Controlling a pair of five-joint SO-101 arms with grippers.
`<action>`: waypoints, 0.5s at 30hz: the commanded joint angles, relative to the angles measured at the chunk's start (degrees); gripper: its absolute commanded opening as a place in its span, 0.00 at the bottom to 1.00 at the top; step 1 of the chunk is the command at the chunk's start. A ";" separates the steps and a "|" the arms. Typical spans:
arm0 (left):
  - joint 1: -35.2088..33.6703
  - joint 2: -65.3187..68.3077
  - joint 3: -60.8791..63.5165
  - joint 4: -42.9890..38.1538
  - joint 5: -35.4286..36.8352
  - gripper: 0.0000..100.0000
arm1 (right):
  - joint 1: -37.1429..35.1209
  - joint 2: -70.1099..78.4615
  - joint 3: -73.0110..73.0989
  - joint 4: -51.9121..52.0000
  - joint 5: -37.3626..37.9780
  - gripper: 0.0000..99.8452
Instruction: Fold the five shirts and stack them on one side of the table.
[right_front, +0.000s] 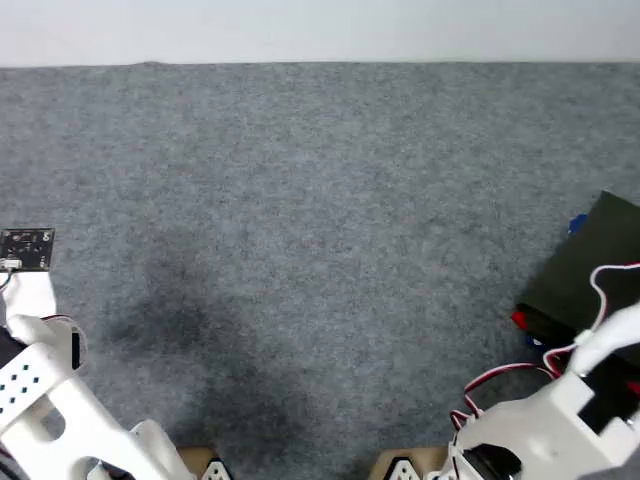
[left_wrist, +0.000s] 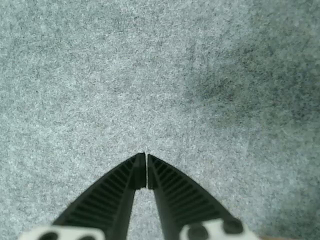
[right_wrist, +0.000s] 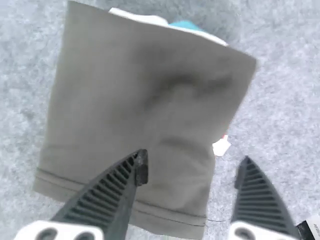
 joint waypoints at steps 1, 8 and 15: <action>0.44 -0.79 -0.22 -1.05 -0.44 0.02 | -2.51 -4.35 2.20 2.24 -0.62 0.06; 0.44 -0.79 -0.22 -1.05 -0.44 0.02 | -7.52 -4.44 15.74 2.15 -0.88 0.00; 0.44 -0.70 -0.13 -1.05 -0.44 0.02 | -8.04 1.54 30.68 -8.48 -0.53 0.01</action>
